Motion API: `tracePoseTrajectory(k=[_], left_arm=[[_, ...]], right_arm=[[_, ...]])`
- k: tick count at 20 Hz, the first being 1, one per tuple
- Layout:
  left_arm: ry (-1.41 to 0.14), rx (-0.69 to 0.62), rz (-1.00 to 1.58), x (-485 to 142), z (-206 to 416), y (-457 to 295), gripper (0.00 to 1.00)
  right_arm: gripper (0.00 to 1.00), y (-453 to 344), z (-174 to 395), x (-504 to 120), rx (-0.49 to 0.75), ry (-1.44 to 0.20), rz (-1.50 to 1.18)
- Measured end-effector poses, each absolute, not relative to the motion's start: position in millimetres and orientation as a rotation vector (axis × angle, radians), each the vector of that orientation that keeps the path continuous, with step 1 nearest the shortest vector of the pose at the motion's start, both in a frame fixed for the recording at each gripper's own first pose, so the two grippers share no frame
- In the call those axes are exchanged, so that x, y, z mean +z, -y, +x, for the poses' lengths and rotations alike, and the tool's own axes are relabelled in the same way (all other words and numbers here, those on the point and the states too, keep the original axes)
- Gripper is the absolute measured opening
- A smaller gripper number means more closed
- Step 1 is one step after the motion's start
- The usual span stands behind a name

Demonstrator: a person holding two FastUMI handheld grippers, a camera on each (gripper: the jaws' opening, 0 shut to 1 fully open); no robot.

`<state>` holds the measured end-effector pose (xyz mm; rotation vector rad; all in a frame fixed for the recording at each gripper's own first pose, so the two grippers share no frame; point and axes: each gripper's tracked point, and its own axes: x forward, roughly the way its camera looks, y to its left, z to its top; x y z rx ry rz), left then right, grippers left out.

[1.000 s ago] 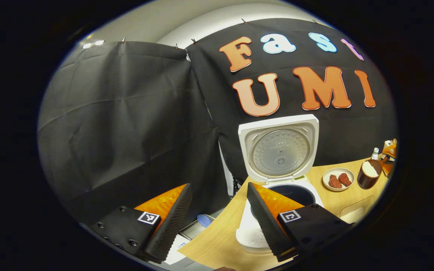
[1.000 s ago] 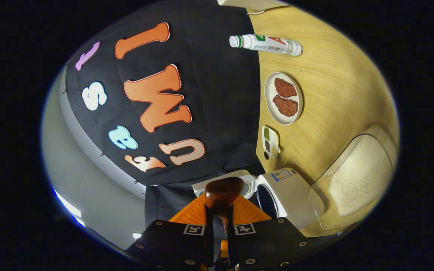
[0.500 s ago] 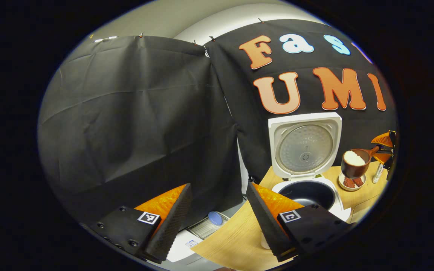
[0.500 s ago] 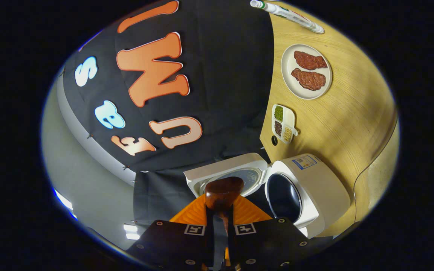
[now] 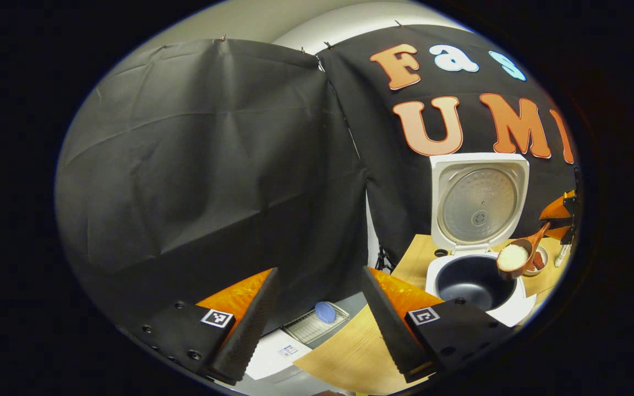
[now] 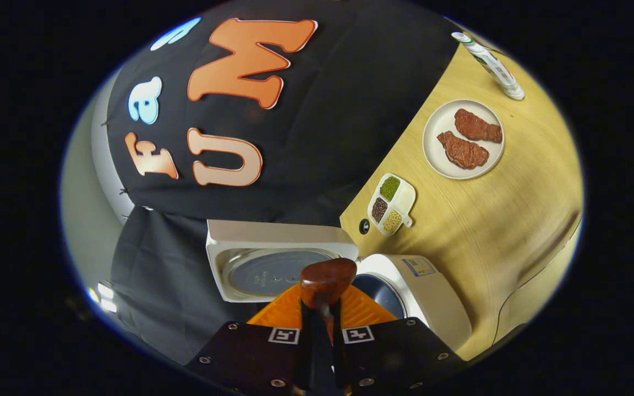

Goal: Close the left gripper, press the button to open the rice cooker; take a wooden spoon from the chopstick holder with the right hand, scoop a spoonful of rice and pour it into the rice cooker, then put the wooden spoon back into the chopstick holder.

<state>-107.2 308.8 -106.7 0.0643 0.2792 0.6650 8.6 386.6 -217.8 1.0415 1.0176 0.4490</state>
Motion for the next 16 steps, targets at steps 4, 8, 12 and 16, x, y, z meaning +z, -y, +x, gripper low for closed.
tracePoseTrajectory(k=[4, 8, 12, 16], left_arm=[[-0.288, 0.664, 0.065, -112.0, -97.9, -318.8, 0.99], [-0.294, 0.651, 0.057, -117.8, -94.1, -321.0, 0.99], [-0.306, 0.655, 0.051, -122.1, -96.3, -324.6, 1.0], [-0.314, 0.658, 0.047, -123.9, -100.1, -328.0, 1.0]], right_arm=[[0.14, -395.2, 12.4, -218.7, 0.476, -0.963, 0.875], [0.14, -403.3, 12.9, -218.5, 0.502, -0.935, 0.775], [0.14, -403.1, 15.1, -217.0, 0.512, -0.907, 0.71], [0.14, -406.5, 20.1, -213.9, 0.514, -0.889, 0.702]])
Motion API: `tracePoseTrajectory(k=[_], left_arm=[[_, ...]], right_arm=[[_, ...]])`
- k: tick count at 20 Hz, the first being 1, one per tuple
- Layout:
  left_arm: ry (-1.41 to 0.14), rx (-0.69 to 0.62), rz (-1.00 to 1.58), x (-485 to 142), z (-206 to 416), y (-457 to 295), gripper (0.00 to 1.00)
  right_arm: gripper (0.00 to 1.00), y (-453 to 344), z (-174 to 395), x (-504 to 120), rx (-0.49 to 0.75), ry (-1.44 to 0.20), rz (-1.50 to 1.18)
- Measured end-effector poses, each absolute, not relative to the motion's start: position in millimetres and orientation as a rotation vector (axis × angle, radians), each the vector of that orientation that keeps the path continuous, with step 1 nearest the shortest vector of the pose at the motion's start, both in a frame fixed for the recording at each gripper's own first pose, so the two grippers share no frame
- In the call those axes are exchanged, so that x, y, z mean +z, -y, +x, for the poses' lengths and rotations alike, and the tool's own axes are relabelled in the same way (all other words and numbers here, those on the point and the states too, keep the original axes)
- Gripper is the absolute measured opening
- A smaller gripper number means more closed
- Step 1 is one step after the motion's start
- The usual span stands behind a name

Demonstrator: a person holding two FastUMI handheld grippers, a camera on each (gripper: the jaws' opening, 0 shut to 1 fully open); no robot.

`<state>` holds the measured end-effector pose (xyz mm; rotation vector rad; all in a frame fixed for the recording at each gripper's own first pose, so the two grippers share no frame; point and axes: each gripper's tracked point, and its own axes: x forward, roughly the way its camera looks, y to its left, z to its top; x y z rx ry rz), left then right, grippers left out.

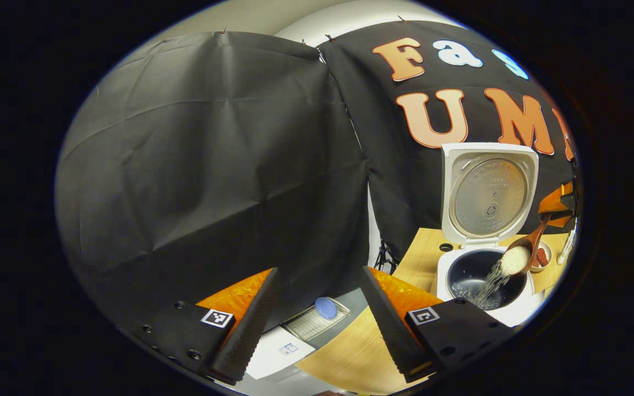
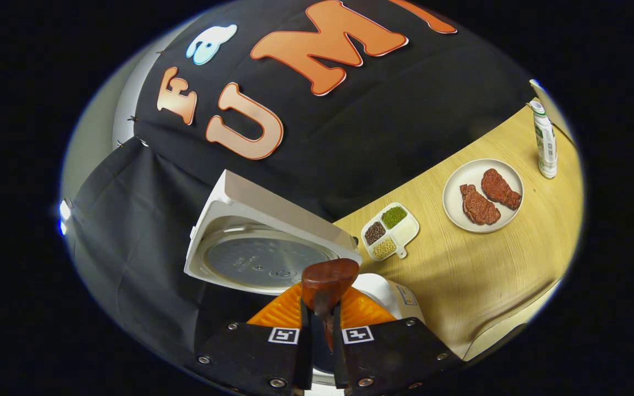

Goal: Close the left gripper, press the button to open the rice cooker; take a wooden spoon from the chopstick holder with the right hand, scoop a spoonful of rice and pour it into the rice cooker, then put the wooden spoon back into the chopstick holder.

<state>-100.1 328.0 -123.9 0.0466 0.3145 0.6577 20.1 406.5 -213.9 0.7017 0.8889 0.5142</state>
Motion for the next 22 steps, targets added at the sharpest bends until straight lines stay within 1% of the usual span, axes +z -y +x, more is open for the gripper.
tracePoseTrajectory(k=[3, 4, 5, 6, 7, 8, 9, 10, 12, 13, 22], left_arm=[[-0.318, 0.662, 0.051, -125.2, -102.2, -329.2, 1.0], [-0.318, 0.659, 0.05, -125.2, -101.9, -329.1, 0.96], [-0.32, 0.658, 0.05, -124.9, -100.8, -328.9, 1.0], [-0.322, 0.657, 0.049, -126.7, -102.5, -329.4, 0.96], [-0.323, 0.658, 0.048, -127.0, -103.2, -329.2, 0.96], [-0.324, 0.658, 0.047, -128.4, -105.4, -328.9, 1.0], [-0.326, 0.658, 0.046, -127.8, -104.6, -328.5, 1.0], [-0.326, 0.658, 0.047, -128.4, -104.8, -329.2, 0.96], [-0.326, 0.658, 0.05, -126.9, -107.0, -328.8, 0.96], [-0.328, 0.656, 0.05, -127.7, -106.9, -328.6, 1.0], [-0.342, 0.666, 0.035, -136.7, -113.1, -334.1, 1.0]], right_arm=[[0.14, -408.0, 24.3, -210.5, 0.522, -0.872, 0.693], [0.14, -410.7, 24.1, -210.9, 0.526, -0.869, 0.683], [0.14, -413.0, 23.6, -209.7, 0.534, -0.872, 0.684], [0.14, -415.2, 20.1, -208.2, 0.542, -0.878, 0.69], [0.14, -419.7, 19.3, -204.7, 0.555, -0.879, 0.705], [0.14, -421.9, 18.3, -201.2, 0.564, -0.876, 0.713], [0.14, -425.8, 18.1, -198.9, 0.572, -0.876, 0.719], [0.14, -428.2, 17.6, -197.2, 0.578, -0.872, 0.713], [0.14, -434.3, 17.4, -192.3, 0.598, -0.856, 0.691], [0.14, -437.3, 17.8, -189.5, 0.608, -0.848, 0.684], [0.14, -464.3, 10.9, -172.7, 0.703, -0.759, 0.527]])
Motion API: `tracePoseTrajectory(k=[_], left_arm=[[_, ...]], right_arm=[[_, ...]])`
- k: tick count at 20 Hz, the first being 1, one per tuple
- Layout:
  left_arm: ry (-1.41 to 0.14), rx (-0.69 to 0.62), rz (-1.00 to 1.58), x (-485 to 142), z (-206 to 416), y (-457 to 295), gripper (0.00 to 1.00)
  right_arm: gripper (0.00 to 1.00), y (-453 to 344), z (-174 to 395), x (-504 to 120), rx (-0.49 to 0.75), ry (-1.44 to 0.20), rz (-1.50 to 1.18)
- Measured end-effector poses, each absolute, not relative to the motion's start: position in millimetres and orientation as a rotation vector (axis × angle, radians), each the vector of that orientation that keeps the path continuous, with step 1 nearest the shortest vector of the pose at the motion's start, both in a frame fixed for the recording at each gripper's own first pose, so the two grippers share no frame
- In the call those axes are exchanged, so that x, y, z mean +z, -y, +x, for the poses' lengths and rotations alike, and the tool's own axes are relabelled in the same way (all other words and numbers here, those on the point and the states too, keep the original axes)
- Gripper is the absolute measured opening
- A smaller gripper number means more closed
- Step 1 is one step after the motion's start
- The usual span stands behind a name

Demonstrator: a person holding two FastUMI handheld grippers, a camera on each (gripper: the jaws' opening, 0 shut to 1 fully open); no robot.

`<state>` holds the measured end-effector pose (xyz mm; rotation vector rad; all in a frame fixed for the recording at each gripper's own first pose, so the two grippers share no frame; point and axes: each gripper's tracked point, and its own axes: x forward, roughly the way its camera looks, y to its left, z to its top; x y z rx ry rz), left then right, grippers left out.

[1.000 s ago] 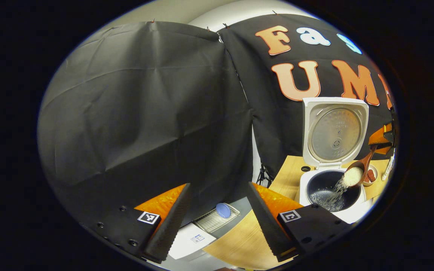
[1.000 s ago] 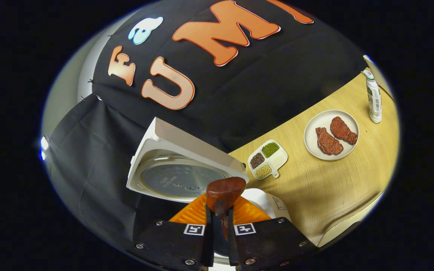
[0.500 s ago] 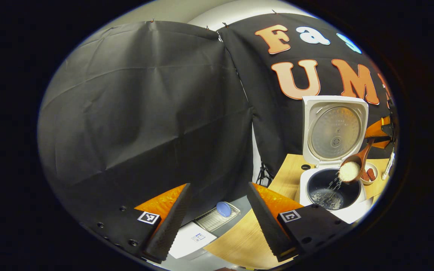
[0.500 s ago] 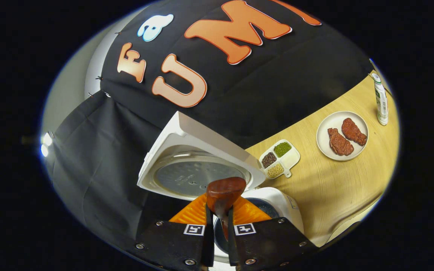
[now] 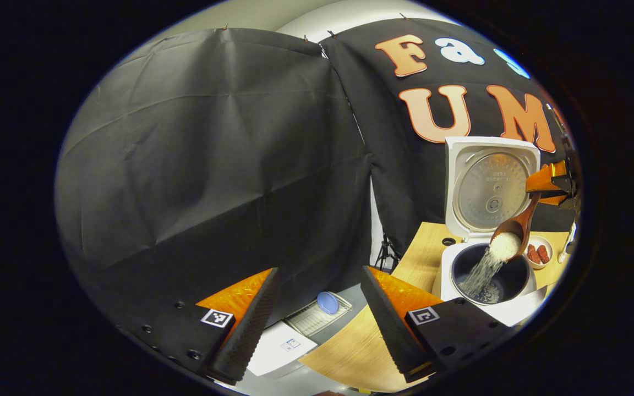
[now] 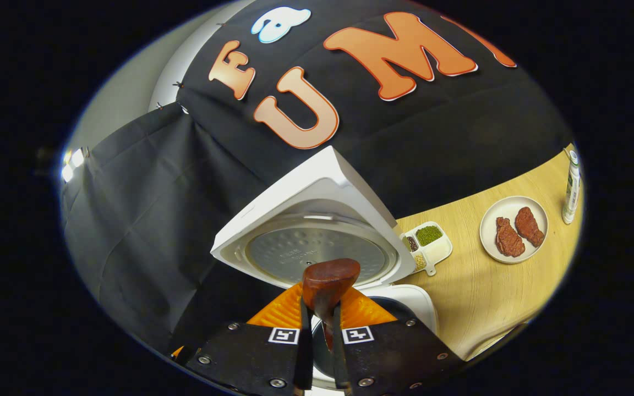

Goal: Close the left gripper, press the button to open the rice cooker; take a wooden spoon from the chopstick holder with the right hand, scoop a spoonful of rice and pour it into the rice cooker, then put the wooden spoon back into the chopstick holder.

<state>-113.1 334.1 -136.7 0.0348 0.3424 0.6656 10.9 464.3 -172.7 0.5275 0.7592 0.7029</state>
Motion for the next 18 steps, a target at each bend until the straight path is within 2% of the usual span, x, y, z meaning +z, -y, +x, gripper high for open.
tracePoseTrajectory(k=[18], left_arm=[[-0.365, 0.658, 0.02, -146.8, -115.5, -334.9, 1.0]], right_arm=[[0.14, -493.3, -2.6, -148.3, 0.842, -0.603, 0.253]])
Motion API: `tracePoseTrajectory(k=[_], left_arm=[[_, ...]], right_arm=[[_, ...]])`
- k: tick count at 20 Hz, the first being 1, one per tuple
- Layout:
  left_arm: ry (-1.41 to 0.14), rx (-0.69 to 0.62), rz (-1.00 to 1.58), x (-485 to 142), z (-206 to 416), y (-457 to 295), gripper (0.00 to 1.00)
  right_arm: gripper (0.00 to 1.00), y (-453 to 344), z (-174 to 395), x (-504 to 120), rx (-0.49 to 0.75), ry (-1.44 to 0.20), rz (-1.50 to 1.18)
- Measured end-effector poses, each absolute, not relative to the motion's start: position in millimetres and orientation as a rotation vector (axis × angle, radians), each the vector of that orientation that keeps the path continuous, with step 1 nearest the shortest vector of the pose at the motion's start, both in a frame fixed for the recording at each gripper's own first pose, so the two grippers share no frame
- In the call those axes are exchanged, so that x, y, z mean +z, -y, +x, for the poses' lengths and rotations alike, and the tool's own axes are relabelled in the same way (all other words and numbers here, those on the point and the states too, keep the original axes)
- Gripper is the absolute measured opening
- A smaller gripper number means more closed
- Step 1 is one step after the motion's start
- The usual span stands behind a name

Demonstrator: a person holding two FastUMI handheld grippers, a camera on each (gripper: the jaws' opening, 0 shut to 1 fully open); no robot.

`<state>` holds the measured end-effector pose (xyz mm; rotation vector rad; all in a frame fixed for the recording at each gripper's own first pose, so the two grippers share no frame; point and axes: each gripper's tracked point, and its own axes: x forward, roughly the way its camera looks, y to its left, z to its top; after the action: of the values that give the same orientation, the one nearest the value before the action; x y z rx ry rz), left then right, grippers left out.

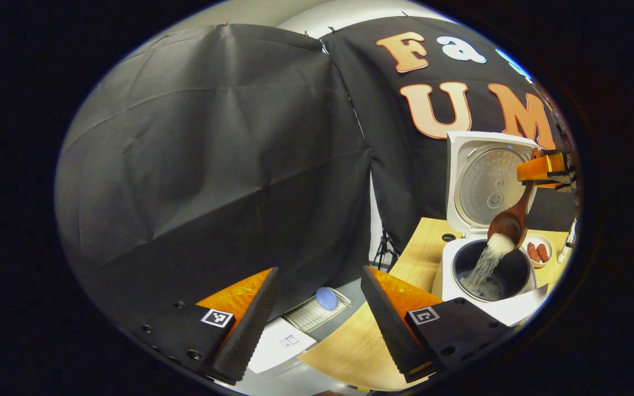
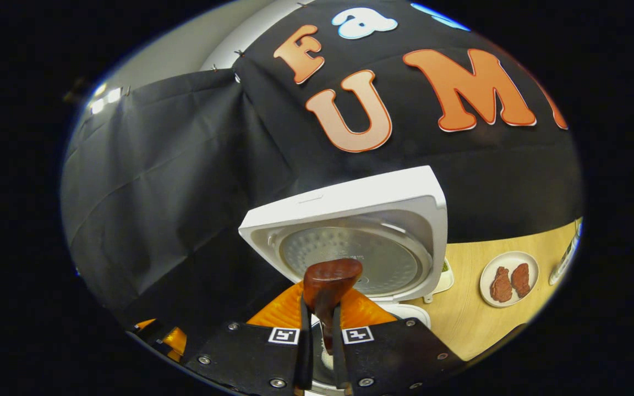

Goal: Close the left gripper, press the button to open the rice cooker; take a wooden spoon from the chopstick holder with the right hand, scoop a spoonful of rice and pour it into the rice cooker, then put the wooden spoon back into the chopstick holder.

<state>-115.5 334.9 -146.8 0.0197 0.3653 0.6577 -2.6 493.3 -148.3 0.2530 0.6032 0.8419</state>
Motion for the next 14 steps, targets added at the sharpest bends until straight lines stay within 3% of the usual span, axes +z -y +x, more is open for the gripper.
tracePoseTrajectory(k=[1, 2, 3, 4, 14], left_arm=[[-0.364, 0.66, 0.024, -144.8, -116.1, -334.6, 0.96], [-0.361, 0.661, 0.027, -142.7, -114.5, -335.0, 1.0], [-0.36, 0.663, 0.03, -141.3, -114.3, -334.8, 0.96], [-0.359, 0.665, 0.03, -141.7, -117.2, -334.9, 1.0], [-0.35, 0.671, 0.033, -134.5, -121.1, -322.2, 1.0]], right_arm=[[0.14, -493.6, -1.6, -146.0, 0.849, -0.59, 0.239], [0.14, -495.9, -3.6, -143.6, 0.861, -0.577, 0.225], [0.14, -497.4, -6.1, -141.0, 0.87, -0.564, 0.211], [0.14, -498.9, -7.4, -139.1, 0.881, -0.553, 0.194], [0.14, -508.0, -29.6, -106.2, 0.982, -0.344, -0.034]])
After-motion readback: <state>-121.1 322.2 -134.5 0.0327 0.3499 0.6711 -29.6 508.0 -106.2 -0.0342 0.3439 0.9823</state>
